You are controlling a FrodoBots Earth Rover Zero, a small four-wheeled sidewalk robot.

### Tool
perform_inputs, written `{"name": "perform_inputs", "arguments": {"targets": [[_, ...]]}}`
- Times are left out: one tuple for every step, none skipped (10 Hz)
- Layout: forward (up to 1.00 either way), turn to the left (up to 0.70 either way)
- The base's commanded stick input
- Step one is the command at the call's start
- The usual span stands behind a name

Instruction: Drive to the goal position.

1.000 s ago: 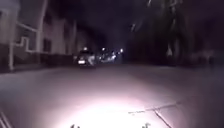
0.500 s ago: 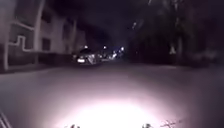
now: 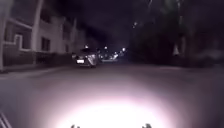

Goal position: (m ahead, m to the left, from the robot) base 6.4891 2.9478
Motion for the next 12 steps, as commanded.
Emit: {"name": "perform_inputs", "arguments": {"targets": [[0.70, 0.00], [0.70, 0.00], [0.70, 0.00], [0.70, 0.00], [0.70, 0.00], [0.70, 0.00], [0.70, 0.00], [0.70, 0.00], [0.70, 0.00], [0.70, 0.00], [0.70, 0.00], [0.70, 0.00]]}}
